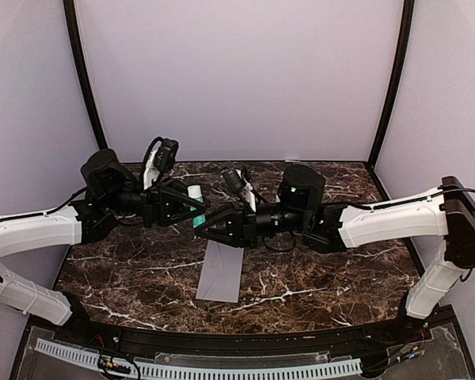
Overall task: Place the letter into the envelope and seal it
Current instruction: Screw the solid glue.
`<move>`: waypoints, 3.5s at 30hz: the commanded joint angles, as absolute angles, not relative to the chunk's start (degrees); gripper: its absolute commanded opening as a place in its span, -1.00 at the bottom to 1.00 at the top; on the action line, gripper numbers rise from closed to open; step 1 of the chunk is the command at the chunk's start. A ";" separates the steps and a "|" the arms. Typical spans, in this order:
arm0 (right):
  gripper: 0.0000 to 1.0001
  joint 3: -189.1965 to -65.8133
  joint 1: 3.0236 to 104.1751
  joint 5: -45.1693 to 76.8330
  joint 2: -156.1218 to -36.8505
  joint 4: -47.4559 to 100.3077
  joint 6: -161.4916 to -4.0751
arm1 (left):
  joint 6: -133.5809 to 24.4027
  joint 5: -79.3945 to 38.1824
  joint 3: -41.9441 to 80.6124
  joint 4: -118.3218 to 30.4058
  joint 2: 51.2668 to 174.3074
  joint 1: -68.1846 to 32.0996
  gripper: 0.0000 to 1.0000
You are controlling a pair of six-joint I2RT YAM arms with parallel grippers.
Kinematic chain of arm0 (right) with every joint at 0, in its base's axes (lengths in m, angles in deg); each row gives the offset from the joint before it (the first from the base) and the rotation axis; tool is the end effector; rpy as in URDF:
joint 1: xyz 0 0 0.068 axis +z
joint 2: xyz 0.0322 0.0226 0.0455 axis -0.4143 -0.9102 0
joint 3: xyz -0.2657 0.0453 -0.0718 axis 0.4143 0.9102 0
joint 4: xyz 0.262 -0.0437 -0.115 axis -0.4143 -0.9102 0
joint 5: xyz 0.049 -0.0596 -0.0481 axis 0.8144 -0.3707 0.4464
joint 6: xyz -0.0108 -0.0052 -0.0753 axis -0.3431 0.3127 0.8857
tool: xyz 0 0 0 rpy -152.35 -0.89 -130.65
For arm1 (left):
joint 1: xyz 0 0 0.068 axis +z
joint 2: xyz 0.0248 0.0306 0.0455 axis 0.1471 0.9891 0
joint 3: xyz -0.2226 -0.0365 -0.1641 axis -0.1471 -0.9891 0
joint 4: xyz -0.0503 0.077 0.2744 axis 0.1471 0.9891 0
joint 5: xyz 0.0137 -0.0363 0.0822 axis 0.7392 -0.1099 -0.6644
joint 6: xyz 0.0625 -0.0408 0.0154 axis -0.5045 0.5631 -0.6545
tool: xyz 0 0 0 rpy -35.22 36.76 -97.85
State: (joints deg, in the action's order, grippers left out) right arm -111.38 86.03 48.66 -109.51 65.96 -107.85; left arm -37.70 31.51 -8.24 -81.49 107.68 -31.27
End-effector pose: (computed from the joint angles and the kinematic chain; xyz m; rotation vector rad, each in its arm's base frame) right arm 0.1643 0.3912 0.2859 -1.0842 1.4638 1.7570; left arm 0.1988 -0.2383 0.3285 1.1345 1.2483 -1.6221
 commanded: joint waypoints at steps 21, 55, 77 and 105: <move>-0.93 -119.07 85.78 22.35 -107.71 44.83 -103.95 | -46.74 10.14 -5.27 -64.40 106.04 -31.35 -1.00; 0.60 -102.61 84.86 22.90 -96.70 62.86 -106.05 | -43.25 12.88 -4.20 -65.64 105.23 -26.60 -1.00; 0.36 -106.88 85.59 38.25 -104.67 73.43 -106.64 | -34.94 36.27 -4.15 -81.34 107.10 -27.59 -1.00; -0.21 -113.26 88.10 41.49 -111.46 73.43 -106.65 | -34.35 36.93 -4.32 -82.11 107.85 -28.84 -1.00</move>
